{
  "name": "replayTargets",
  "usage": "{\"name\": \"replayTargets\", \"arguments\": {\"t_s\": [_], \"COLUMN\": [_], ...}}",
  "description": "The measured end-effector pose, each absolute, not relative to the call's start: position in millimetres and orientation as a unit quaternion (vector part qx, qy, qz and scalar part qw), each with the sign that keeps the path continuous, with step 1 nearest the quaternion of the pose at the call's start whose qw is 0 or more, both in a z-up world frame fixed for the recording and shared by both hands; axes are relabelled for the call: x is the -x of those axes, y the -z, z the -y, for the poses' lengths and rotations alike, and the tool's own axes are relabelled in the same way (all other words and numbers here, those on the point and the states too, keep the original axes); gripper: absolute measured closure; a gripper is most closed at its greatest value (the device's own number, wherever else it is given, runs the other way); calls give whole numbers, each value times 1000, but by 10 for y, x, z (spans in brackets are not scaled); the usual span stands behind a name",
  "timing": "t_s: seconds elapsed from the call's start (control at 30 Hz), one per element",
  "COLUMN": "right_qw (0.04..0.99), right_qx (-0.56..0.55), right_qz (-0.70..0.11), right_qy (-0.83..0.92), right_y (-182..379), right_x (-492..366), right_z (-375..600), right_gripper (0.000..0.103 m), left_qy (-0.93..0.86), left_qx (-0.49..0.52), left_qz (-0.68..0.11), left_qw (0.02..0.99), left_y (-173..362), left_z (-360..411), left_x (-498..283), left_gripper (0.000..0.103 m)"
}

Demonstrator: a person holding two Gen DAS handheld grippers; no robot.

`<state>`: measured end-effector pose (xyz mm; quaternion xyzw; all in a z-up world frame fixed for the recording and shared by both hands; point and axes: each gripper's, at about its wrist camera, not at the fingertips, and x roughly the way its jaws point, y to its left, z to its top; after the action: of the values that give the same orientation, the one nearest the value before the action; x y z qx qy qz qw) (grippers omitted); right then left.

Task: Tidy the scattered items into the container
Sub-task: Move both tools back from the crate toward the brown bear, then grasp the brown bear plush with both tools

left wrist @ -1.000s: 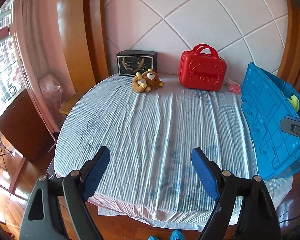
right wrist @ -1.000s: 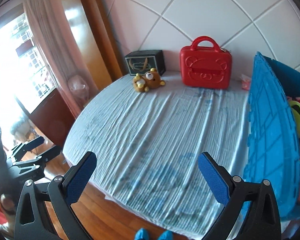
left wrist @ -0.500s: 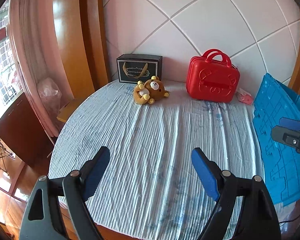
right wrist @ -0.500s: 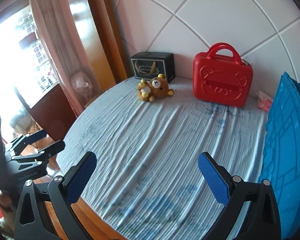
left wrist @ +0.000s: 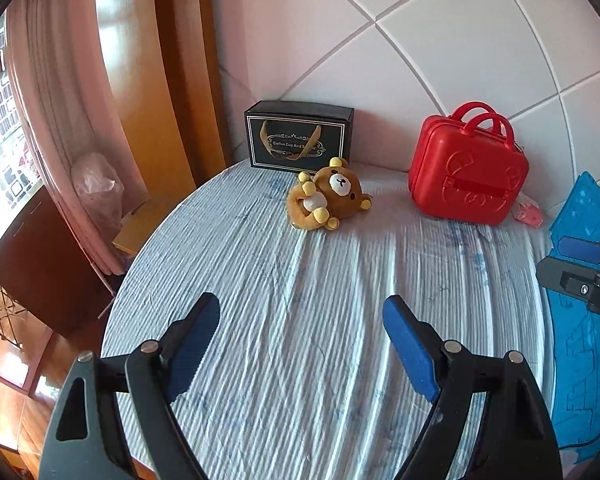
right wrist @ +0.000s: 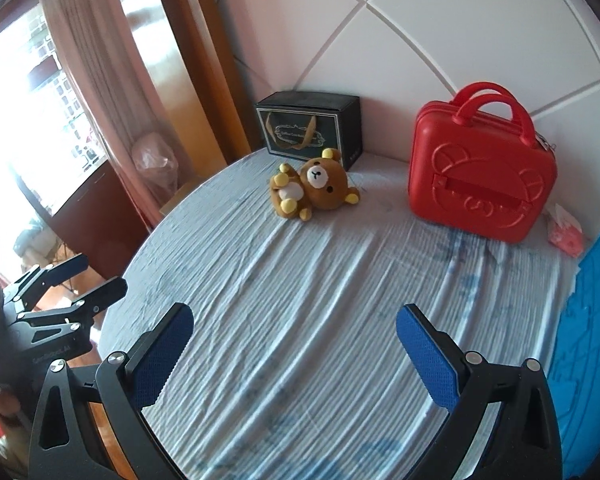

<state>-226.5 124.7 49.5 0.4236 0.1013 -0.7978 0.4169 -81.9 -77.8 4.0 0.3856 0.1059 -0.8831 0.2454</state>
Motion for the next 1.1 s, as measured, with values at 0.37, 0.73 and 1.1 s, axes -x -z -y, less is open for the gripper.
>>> {"name": "replayTargets", "arguments": {"t_s": [0.37, 0.73, 1.1], "right_qw": [390, 380, 388], "right_qx": [-457, -501, -494], "right_qz": [-114, -133, -140], "right_qy": [791, 766, 766], "right_y": [-67, 865, 1346], "right_x": [2998, 3969, 4632], "right_z": [-140, 501, 1030], "right_gripper": [0, 0, 0], "left_qy": [872, 849, 840], "left_qx": [-421, -470, -490], "left_qz": [-117, -134, -129], "left_qw": [221, 203, 195], "left_y": [448, 1457, 2059], "left_z": [1596, 1986, 2192], "left_x": [1851, 2983, 3594], "left_gripper": [20, 20, 20]}}
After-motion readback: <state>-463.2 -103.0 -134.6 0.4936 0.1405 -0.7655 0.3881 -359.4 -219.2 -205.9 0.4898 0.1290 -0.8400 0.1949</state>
